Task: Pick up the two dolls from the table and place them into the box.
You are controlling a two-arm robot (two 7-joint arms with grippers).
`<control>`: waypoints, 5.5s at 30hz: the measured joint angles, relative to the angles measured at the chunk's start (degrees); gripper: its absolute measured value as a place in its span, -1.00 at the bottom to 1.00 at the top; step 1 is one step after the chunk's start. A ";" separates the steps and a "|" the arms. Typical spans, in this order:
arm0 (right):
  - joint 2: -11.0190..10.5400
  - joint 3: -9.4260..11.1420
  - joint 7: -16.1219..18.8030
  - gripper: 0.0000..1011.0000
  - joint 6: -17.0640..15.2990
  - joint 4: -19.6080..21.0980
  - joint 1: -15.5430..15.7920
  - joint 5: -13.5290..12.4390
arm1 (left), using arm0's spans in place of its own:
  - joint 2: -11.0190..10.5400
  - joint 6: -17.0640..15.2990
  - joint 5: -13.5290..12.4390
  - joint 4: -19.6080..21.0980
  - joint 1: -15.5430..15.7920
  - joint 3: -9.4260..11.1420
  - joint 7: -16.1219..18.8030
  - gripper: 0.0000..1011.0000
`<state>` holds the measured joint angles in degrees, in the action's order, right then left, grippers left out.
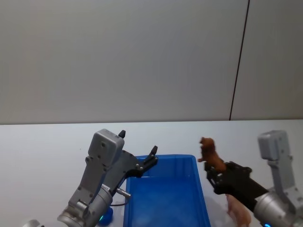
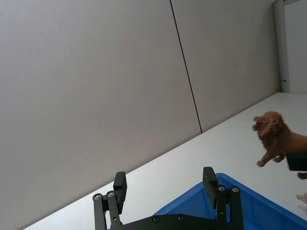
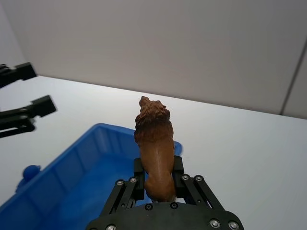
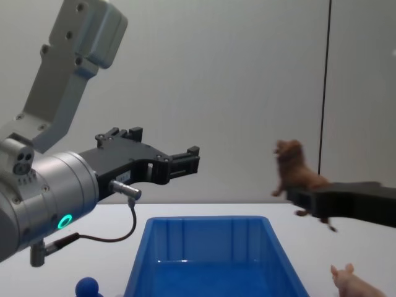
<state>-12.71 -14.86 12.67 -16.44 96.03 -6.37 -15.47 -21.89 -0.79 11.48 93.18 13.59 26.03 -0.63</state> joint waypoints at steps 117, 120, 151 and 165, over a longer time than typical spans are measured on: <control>-2.51 -0.51 -7.97 -0.28 4.76 2.55 9.24 6.29 | 0.00 0.00 0.00 0.00 0.00 0.00 0.00 0.98; -2.22 -0.64 -6.79 -0.28 5.30 2.99 8.71 6.40 | 0.00 0.00 0.00 0.00 0.00 0.00 0.00 0.98; 4.58 -3.08 5.70 0.64 5.80 -5.27 -2.51 7.66 | 0.00 0.00 0.00 0.00 0.00 0.00 0.00 0.98; 3.01 -1.72 -2.32 0.98 4.38 -2.42 -0.38 8.63 | 0.00 0.00 0.00 0.00 0.00 0.00 0.00 0.98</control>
<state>-9.71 -16.58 10.35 -12.06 93.61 -6.75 -6.84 -21.89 -0.80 11.48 93.18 13.59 26.02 -0.63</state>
